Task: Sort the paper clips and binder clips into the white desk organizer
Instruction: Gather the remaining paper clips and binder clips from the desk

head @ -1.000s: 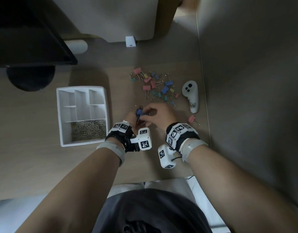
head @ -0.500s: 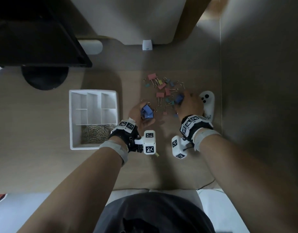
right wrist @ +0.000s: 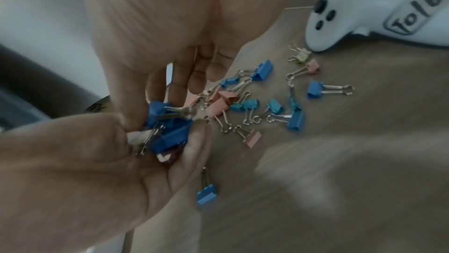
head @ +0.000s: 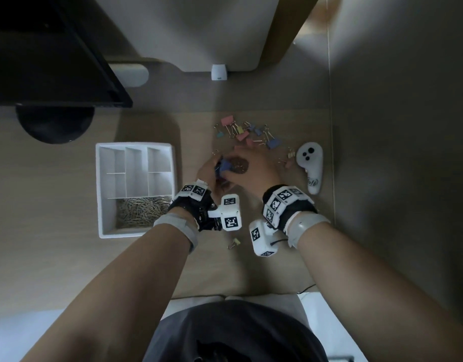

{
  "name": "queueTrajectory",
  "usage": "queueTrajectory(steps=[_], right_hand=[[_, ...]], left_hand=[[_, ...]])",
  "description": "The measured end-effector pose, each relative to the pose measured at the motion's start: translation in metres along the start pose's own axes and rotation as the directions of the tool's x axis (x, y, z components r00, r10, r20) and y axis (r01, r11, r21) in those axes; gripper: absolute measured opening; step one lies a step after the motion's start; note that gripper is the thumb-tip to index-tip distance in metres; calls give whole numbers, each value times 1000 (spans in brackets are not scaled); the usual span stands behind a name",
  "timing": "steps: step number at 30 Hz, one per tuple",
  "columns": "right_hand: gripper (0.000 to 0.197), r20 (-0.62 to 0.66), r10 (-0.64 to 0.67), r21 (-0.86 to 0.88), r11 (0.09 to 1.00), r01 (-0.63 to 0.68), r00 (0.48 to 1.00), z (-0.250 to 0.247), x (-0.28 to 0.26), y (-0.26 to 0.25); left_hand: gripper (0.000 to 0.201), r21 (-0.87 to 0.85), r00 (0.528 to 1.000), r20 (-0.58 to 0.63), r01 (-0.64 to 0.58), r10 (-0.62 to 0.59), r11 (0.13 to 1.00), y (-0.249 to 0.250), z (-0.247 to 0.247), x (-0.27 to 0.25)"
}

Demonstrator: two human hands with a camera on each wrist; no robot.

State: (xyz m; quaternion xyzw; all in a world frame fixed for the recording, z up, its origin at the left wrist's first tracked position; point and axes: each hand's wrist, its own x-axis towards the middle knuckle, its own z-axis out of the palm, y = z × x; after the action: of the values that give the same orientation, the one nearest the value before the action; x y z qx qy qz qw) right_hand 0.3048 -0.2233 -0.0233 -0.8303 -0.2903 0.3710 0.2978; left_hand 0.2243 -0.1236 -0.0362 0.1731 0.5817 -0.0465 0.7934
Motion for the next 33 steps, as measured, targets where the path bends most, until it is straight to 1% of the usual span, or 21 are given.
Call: queueTrajectory(steps=[2,4,5,6,7,8,9,10,12,14,18,20,22,23,25,26,27,28,30,31,33], right_hand=[[38,42,-5,-75,997,8,999,0,-2,-5],[34,10,-2,-34,999,2,1000,-1,-4,-6],[29,-42,1,17,1000,0,999,-2,-4,-6],[25,-125,25,66,998,-17,992,-4,-2,-3],[24,-217,60,90,995,-42,974,-9,1,1],[24,-290,105,81,993,-85,951,-15,6,7],[24,-335,138,20,990,-139,932,-21,11,14],[26,-357,154,-85,977,-196,921,-26,16,23],[31,-337,200,-272,915,-299,920,-30,27,39],[35,-301,265,-304,884,-355,916,-29,35,49],[29,-330,326,-218,887,-407,886,-24,39,50],[28,-343,358,-80,910,-407,869,-23,37,50],[31,-332,391,101,919,-380,858,-22,32,43],[32,-315,385,177,922,-344,868,-22,28,36],[26,-252,324,336,913,-231,912,-19,22,19],[22,-211,280,384,905,-184,937,-17,18,8],[21,-164,235,389,908,-156,958,-13,15,-2],[22,-109,189,350,926,-140,976,-9,15,-8],[19,-3,108,203,974,-105,994,0,15,-18],[17,32,88,128,988,-91,996,2,14,-23],[15,68,52,-11,999,-51,996,1,10,-29]], left_hand=[[40,-42,999,40,12,-11,999,5,-1,0],[36,-15,1000,9,7,-7,1000,8,0,-4],[35,38,1000,-12,-8,9,999,8,0,-5],[35,99,1000,-15,-22,23,995,8,-1,-6],[41,143,999,-31,-34,39,989,9,-1,-7],[43,171,998,-39,-41,48,984,10,-1,-9],[40,197,997,-52,-38,49,980,12,0,-9],[36,220,997,-56,-31,44,975,13,-1,-7],[29,237,996,-89,-8,30,971,16,-7,-1],[25,226,990,-137,-9,41,974,18,-12,2],[34,273,992,-77,-77,102,959,19,-17,6],[32,223,987,-130,-67,97,973,20,-18,10],[29,177,981,-166,-69,99,982,19,-17,13],[29,147,982,-164,-75,99,986,18,-17,13],[30,101,987,-137,-71,84,992,15,-13,13],[33,94,991,-115,-61,71,994,13,-11,13],[37,86,994,-90,-54,62,995,12,-7,11],[39,84,997,-55,-57,62,995,12,-4,8],[43,73,998,25,-63,61,995,13,-4,6],[47,58,998,54,-41,38,997,15,-6,3],[61,16,994,105,8,-9,1000,18,-12,-3]])
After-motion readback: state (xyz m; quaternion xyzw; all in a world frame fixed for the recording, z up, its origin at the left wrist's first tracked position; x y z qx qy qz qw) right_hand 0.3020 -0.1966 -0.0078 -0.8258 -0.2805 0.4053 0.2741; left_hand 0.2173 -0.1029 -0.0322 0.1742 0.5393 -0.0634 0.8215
